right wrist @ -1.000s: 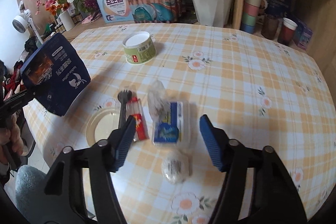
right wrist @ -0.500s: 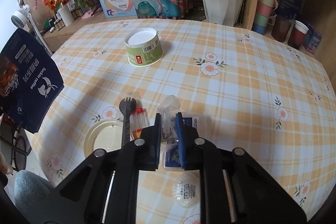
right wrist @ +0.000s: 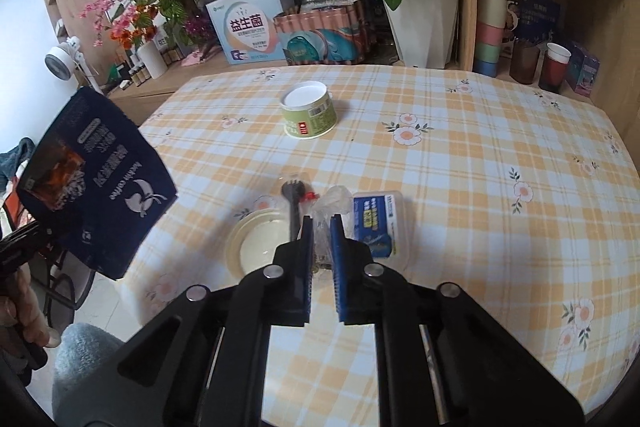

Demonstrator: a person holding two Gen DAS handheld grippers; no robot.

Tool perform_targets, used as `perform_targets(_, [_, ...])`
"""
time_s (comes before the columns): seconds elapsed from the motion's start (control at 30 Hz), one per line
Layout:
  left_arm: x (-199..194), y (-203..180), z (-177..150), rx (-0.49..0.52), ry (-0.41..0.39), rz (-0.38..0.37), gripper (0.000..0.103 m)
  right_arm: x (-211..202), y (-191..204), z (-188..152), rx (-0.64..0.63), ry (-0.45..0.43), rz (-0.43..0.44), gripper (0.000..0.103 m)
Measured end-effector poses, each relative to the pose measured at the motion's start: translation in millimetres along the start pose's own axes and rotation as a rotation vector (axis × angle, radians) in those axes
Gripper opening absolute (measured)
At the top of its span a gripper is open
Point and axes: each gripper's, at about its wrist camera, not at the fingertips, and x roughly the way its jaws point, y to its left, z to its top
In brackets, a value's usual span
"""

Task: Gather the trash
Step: 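Carry the bag over the bin and open the right gripper while the left carries the box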

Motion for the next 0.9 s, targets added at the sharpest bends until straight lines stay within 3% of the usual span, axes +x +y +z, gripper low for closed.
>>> perform_targets(0.63, [-53.9,-39.2,-50.8,0.021,0.003,-0.02,0.014,-76.5,33.1,-85.2,-0.003,-0.031,0.09,0.012])
perform_targets(0.9, [-72.9,-45.8,-76.2,0.008,0.001,-0.019,0.014,-86.9,50.1,-128.1,-0.01,0.013,0.11,0.012])
